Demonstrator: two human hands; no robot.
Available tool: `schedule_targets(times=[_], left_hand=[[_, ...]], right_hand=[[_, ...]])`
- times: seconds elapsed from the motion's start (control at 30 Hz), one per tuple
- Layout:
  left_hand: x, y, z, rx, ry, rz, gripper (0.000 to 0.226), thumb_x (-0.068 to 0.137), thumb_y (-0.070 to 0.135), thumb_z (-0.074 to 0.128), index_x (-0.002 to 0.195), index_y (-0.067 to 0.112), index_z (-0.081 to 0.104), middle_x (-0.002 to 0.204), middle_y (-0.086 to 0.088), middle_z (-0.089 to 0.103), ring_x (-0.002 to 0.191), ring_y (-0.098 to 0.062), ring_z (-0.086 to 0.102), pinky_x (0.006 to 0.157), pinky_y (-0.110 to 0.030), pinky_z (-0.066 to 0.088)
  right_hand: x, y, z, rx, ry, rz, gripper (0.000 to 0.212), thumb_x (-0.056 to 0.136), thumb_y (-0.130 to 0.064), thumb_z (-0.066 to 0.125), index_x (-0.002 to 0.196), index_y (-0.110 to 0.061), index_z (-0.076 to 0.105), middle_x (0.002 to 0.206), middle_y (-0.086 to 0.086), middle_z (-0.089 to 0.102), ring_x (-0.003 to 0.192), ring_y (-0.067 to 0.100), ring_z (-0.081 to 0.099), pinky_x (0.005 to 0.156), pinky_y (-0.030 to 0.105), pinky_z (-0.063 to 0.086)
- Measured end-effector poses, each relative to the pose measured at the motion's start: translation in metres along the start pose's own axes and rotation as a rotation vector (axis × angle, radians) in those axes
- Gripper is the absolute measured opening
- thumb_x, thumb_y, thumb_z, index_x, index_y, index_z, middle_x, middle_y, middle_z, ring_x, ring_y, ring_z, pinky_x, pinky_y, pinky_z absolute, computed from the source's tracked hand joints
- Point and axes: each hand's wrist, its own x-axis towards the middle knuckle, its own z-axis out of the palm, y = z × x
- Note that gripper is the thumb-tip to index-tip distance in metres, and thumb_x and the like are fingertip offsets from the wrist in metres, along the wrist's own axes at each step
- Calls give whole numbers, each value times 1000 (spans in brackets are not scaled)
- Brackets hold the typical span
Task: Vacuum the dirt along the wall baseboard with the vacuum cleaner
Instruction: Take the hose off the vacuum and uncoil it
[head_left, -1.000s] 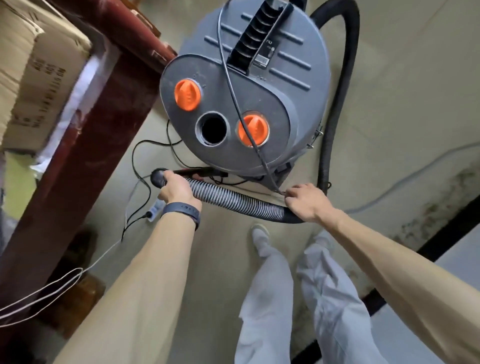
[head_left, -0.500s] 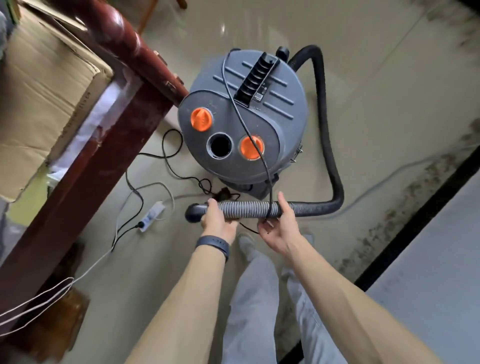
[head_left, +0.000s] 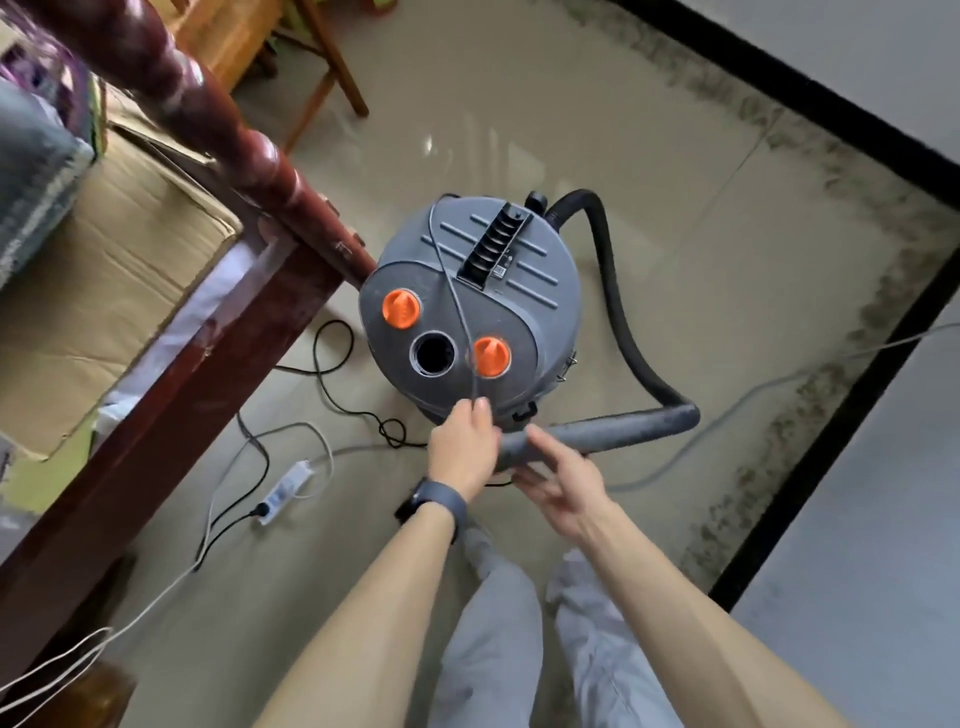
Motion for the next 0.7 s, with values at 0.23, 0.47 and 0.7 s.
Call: schedule_targets(times=[0.23, 0.47, 0.7], left_hand=[[12, -102, -107, 411, 216, -295, 22, 101, 18, 40, 119, 7, 46, 128, -23, 54, 119, -42, 50, 95, -46, 41], [14, -19, -91, 234, 181, -151, 54, 90, 23, 58, 141, 16, 40, 143, -18, 41, 129, -39, 43, 105, -47, 39], [12, 127, -38, 156, 45, 224, 51, 94, 29, 53, 142, 21, 38, 145, -11, 41, 131, -32, 41, 106, -46, 38]], right_hand=[[-15, -118, -36, 175, 173, -193, 28, 86, -4, 69, 108, -17, 58, 88, 5, 63, 88, 22, 62, 83, 58, 55], [-34, -165, -14, -134, 144, -432, 41, 72, 13, 67, 103, -12, 55, 98, 10, 68, 87, 26, 64, 78, 43, 51], [-51, -203, -37, -827, 82, -583, 45, 53, -15, 65, 97, -16, 54, 95, 12, 68, 82, 26, 61, 69, 35, 51]])
